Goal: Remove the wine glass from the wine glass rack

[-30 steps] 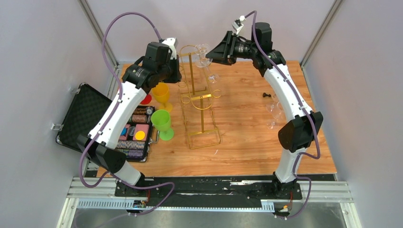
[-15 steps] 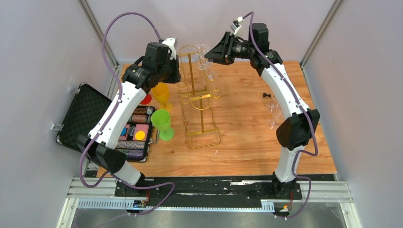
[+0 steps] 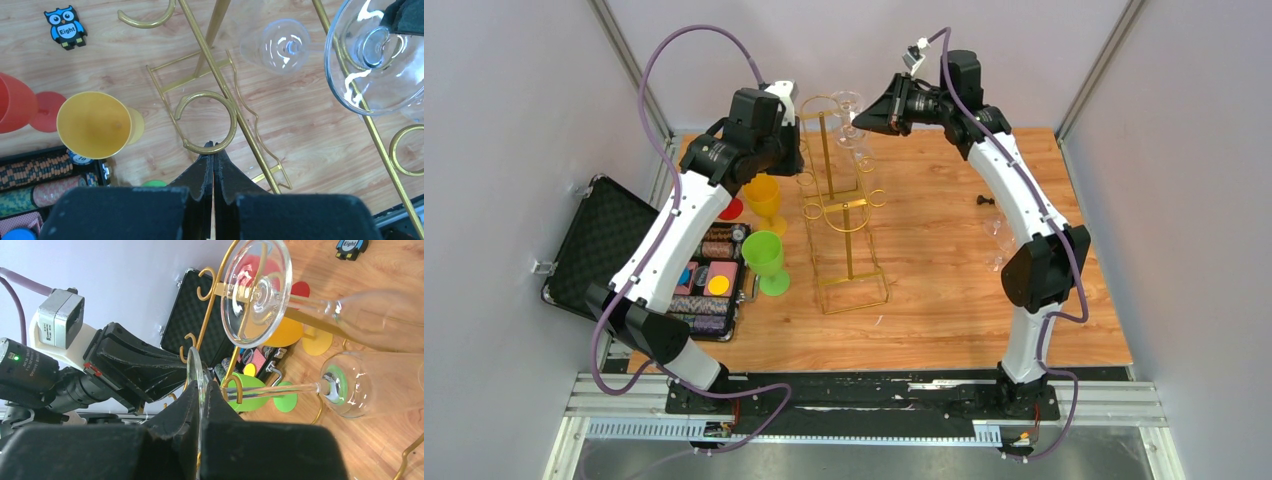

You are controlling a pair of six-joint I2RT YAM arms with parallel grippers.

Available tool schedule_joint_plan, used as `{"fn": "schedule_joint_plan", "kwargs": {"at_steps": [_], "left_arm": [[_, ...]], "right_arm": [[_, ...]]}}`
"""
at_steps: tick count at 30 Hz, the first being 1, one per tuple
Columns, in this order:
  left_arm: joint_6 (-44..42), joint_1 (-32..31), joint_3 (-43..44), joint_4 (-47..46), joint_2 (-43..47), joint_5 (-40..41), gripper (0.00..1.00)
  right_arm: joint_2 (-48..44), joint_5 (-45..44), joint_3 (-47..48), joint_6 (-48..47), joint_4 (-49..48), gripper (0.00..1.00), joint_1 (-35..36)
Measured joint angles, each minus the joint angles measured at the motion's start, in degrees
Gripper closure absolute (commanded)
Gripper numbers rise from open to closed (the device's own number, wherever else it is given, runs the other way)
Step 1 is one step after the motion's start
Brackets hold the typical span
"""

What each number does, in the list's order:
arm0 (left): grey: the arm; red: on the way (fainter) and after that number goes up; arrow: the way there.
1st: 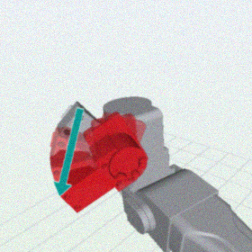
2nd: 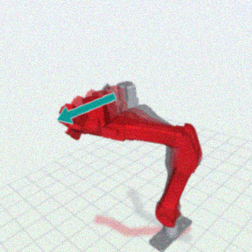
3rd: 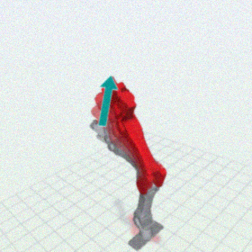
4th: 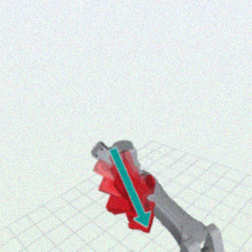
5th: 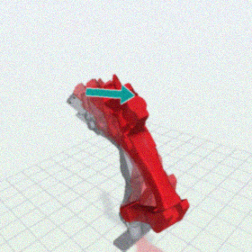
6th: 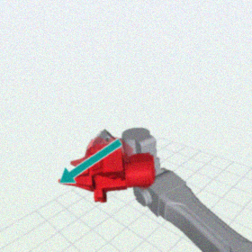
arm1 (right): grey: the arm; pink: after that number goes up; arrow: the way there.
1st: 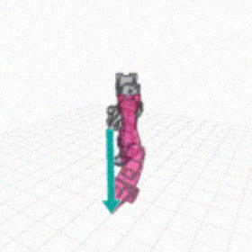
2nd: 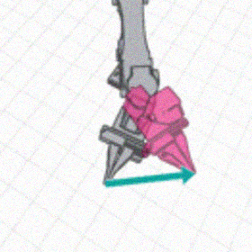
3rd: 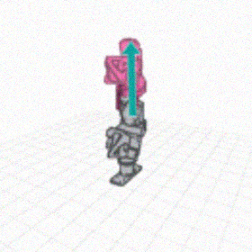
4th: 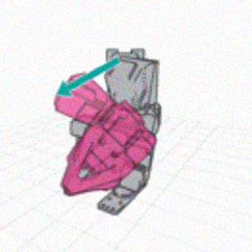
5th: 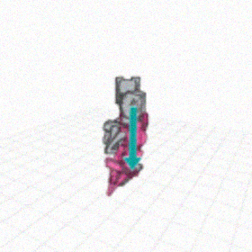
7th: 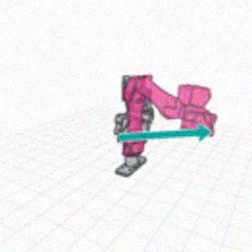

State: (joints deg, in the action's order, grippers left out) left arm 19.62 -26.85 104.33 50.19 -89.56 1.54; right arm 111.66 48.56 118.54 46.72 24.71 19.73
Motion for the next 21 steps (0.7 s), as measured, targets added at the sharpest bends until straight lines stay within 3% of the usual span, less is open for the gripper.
{"fn": "schedule_joint_plan", "kwargs": {"at_steps": [21], "left_arm": [[-0.5, 0.4, 0.1, 0.0, 0.0, 0.1, 1.0]], "right_arm": [[-0.1, -0.6, 0.0, 4.7, -0.6, 1.0, -1.1]]}}
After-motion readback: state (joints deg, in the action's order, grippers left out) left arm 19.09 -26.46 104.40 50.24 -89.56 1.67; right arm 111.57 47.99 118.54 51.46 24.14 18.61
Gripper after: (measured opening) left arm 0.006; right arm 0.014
